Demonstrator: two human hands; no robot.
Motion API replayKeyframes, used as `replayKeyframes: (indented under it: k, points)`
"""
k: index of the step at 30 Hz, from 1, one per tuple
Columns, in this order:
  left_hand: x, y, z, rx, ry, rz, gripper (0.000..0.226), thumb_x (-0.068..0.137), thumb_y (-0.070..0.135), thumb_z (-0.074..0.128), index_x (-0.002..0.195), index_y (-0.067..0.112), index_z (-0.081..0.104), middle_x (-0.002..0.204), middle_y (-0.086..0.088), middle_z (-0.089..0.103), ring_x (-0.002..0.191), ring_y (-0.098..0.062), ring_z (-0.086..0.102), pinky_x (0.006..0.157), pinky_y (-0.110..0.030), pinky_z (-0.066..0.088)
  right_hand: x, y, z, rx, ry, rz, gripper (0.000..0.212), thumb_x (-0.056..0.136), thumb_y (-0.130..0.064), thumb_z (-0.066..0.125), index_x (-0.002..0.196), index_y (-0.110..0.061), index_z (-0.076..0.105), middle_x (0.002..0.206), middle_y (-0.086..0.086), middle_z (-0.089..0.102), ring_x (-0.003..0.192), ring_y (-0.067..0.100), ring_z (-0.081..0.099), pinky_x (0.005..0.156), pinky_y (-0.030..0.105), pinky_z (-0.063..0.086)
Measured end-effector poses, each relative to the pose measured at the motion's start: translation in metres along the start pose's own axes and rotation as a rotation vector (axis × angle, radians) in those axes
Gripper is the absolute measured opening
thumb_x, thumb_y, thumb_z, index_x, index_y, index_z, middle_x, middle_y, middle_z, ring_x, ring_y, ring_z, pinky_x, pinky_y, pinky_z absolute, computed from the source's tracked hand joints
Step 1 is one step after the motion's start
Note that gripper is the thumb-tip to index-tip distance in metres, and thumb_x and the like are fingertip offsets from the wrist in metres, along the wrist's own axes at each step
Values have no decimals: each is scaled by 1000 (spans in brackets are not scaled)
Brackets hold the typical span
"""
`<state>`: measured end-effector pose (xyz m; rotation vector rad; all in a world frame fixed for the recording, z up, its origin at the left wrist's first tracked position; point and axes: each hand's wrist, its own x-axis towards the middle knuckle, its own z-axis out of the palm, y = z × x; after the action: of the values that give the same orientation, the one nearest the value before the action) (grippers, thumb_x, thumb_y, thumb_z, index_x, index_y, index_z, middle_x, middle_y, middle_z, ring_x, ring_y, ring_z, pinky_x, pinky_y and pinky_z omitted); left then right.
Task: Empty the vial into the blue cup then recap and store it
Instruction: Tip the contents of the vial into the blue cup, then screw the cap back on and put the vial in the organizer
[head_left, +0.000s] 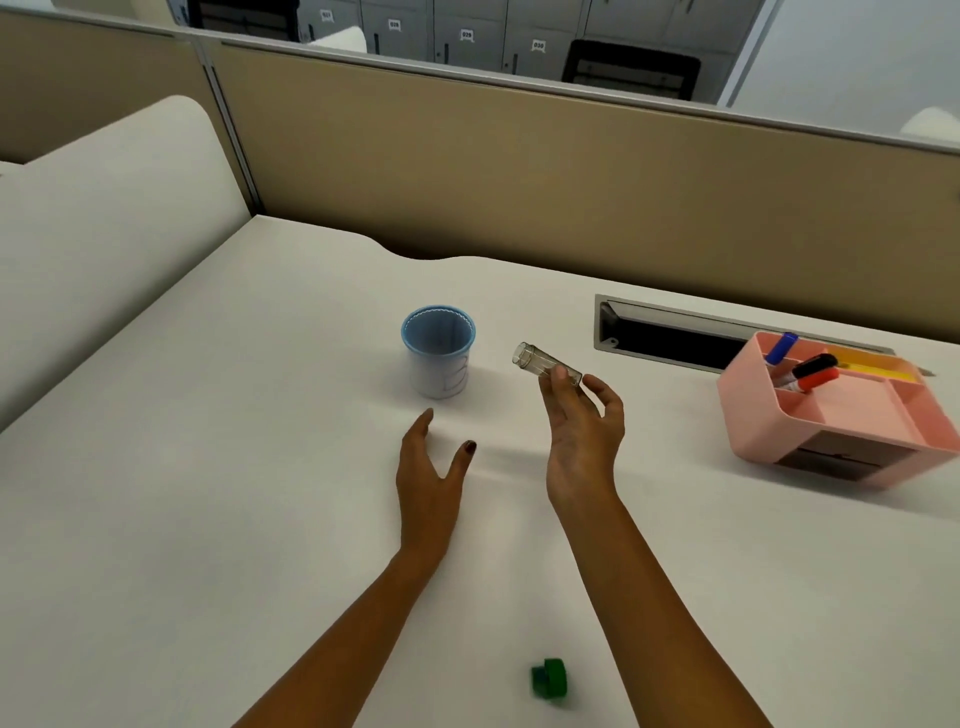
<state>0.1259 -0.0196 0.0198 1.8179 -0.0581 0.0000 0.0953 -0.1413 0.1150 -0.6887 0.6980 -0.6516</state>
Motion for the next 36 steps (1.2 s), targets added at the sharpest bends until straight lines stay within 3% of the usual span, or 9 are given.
replayKeyframes:
  k: [3, 6, 11, 18, 23, 27, 29, 32, 36]
  points:
    - [-36, 11, -6, 40, -148, 92, 36, 86, 21, 64, 121, 19, 56, 120, 9, 56, 108, -8, 54, 93, -14, 41, -24, -12, -23, 30, 6, -17, 38, 80, -3, 73, 108, -15, 49, 120, 23, 64, 105, 30, 67, 81, 22, 54]
    - [-66, 19, -13, 115, -426, 210, 18, 87, 14, 61, 104, 15, 68, 110, -1, 68, 92, -8, 63, 80, -6, 45, -42, -21, -46, 52, 36, -24, 37, 81, -1, 71, 107, -13, 48, 123, 26, 62, 111, 33, 65, 88, 25, 53]
    - [-119, 19, -16, 329, -828, 284, 21, 85, 25, 64, 105, 25, 69, 116, 4, 64, 89, 5, 54, 81, 3, 35, -73, -30, -85, 77, 81, -31, 34, 82, 1, 69, 105, -13, 48, 126, 27, 60, 101, 29, 67, 94, 28, 52]
    - [-156, 8, -23, 510, -867, 372, 38, 86, 26, 62, 123, 24, 57, 132, 2, 54, 117, -12, 49, 88, 4, 24, -99, -26, -118, 82, 117, -12, 33, 83, 0, 69, 106, -11, 49, 124, 25, 61, 88, 21, 71, 93, 29, 52]
    - [-162, 13, -26, 498, -753, 311, 34, 87, 20, 61, 121, 17, 59, 124, -5, 61, 108, -14, 56, 89, -4, 29, -113, -20, -135, 62, 115, 25, 37, 82, 1, 69, 117, -1, 55, 125, 25, 61, 101, 27, 68, 98, 34, 50]
    - [-160, 30, -31, 155, -461, 69, 22, 81, 14, 70, 101, 22, 70, 105, -1, 70, 88, -3, 64, 81, -2, 43, -126, -13, -146, -58, 109, 8, 31, 81, -4, 72, 110, -3, 63, 121, 21, 63, 104, 26, 67, 94, 31, 50]
    - [-157, 36, -32, -204, -390, -211, 23, 83, 11, 67, 102, 23, 71, 104, 1, 72, 92, -7, 68, 85, -17, 52, -132, -9, -151, -195, 127, -34, 29, 79, -10, 76, 105, -10, 64, 116, 14, 66, 104, 22, 66, 89, 27, 49]
    - [-148, 45, -32, -760, -355, -618, 24, 87, 6, 58, 110, 7, 66, 107, -9, 70, 100, -23, 68, 81, -31, 57, -142, -3, -157, -374, 109, -118, 26, 77, -14, 79, 98, -19, 65, 103, -1, 69, 95, 7, 67, 81, 23, 45]
    - [-142, 51, -31, -1011, -312, -759, 21, 85, 5, 59, 104, 0, 67, 93, -13, 75, 90, -25, 71, 79, -36, 59, -152, 4, -159, -503, 66, -210, 29, 74, -13, 80, 92, -29, 63, 89, -17, 70, 84, -2, 68, 73, 18, 45]
